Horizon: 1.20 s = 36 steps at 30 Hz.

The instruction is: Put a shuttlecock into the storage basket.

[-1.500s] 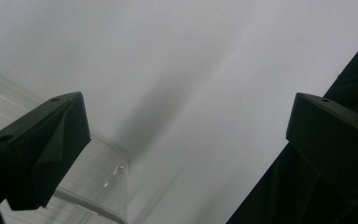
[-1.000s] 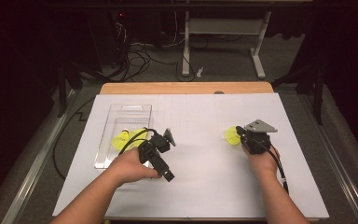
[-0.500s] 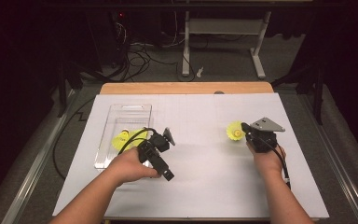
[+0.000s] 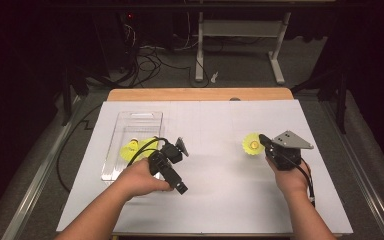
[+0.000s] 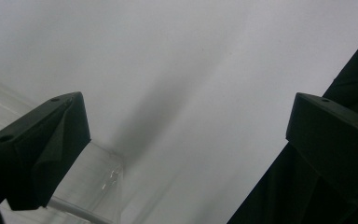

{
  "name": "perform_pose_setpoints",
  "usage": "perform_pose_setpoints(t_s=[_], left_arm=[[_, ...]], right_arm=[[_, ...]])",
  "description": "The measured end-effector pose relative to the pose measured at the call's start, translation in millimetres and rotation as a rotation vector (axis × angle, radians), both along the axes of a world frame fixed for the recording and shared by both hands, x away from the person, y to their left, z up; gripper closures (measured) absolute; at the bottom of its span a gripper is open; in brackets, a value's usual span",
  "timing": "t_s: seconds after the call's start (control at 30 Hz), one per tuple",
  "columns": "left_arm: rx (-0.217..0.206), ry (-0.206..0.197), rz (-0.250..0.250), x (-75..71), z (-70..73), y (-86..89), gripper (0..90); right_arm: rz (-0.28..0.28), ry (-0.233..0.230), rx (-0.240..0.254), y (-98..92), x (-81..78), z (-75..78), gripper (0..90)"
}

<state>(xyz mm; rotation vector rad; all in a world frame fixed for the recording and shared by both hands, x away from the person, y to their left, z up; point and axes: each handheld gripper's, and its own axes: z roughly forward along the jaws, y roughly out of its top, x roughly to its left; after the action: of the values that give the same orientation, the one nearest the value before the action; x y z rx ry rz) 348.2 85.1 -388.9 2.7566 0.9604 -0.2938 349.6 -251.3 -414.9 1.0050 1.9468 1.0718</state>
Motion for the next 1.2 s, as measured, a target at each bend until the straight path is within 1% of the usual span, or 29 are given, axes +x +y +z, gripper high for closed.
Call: perform_pose_setpoints(t_s=[0.1,0.17,0.27,0.43,0.8,0.87,0.93,1.0,1.07,1.2], left_arm=[[0.000,0.001,0.002,-0.4,-0.7,-1.1,0.6],[0.002,0.004,0.001,-0.7,-0.8,-2.0,0.6],[0.003,0.002,-0.002,-0.4,-1.2,-2.6,0.6],[0.005,0.005,-0.002,-1.0,-2.7,-3.1,0.6],[-0.007,0.002,0.007,-1.4,-2.7,-2.3,0.6],[-0.003,0.002,0.003,-1.9,-3.3,-2.7,0.6],[0.003,0.000,-0.003,-3.2,-5.0,-3.6,0.6],[-0.001,0.003,-0.002,-3.7,-5.8,-3.8,0.6],[-0.005,0.000,0.000,-3.8,-5.6,-3.5,0.6],[-0.005,0.002,0.003,-4.2,-5.8,-3.2,0.6]], right_arm=[[0.016,-0.008,-0.012,1.7,-5.5,-0.1,90.0],[0.025,-0.010,-0.006,2.4,-9.1,-0.1,90.0],[0.039,-0.014,-0.013,3.5,-14.9,0.5,90.0],[0.063,-0.019,0.030,3.6,-25.6,-1.6,90.0],[0.096,-0.018,0.075,2.9,-52.2,-11.1,90.0],[0.097,-0.020,0.079,1.3,-56.4,-12.7,90.0],[0.102,-0.011,0.093,-1.4,-60.7,-15.3,90.0],[0.103,-0.008,0.085,-4.0,-64.6,-18.8,90.0],[0.105,-0.002,0.092,-6.6,-66.7,-20.8,90.0],[0.111,-0.015,0.093,-7.0,-68.8,-19.1,90.0]])
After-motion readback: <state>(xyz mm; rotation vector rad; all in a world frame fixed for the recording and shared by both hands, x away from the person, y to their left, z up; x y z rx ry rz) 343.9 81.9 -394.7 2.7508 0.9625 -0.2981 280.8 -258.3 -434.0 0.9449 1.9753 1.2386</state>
